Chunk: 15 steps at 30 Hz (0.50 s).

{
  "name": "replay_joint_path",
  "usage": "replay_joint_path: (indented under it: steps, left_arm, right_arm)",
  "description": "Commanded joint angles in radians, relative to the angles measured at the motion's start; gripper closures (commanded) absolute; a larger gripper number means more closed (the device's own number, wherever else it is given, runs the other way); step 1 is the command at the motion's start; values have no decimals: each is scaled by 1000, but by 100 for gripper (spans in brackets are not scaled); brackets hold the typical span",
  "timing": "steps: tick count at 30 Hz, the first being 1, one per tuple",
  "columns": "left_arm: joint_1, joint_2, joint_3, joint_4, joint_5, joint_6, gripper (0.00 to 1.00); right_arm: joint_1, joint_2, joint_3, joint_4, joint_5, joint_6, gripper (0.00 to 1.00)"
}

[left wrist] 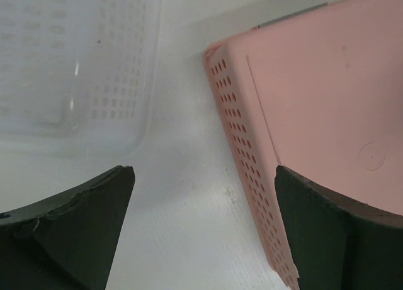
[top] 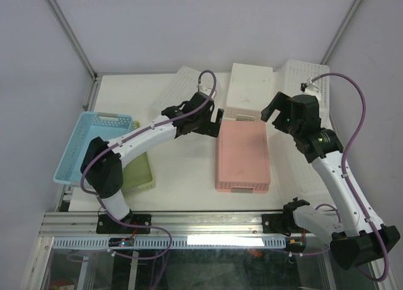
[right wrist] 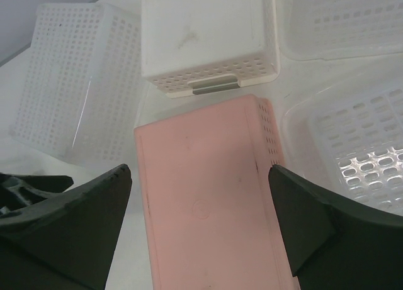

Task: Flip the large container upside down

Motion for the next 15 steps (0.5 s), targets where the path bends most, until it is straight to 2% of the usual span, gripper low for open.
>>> replay_joint_path:
  steps: [1,6,11,15]
  left_arm:
    - [-8,56,-4,92,60,17,1]
    - [37,126,15,101,79,78,1]
    - [258,160,0,94,33,51,1]
    - [335,172,38,133,-73,-1,1]
  right_arm:
    - [-4,-14,2,48,-1,11,6]
    - [-4,-22,7,35,11,7,6]
    - [-4,-44,5,25,16,4,6]
    - [-4,-55,5,6,31,-2,6]
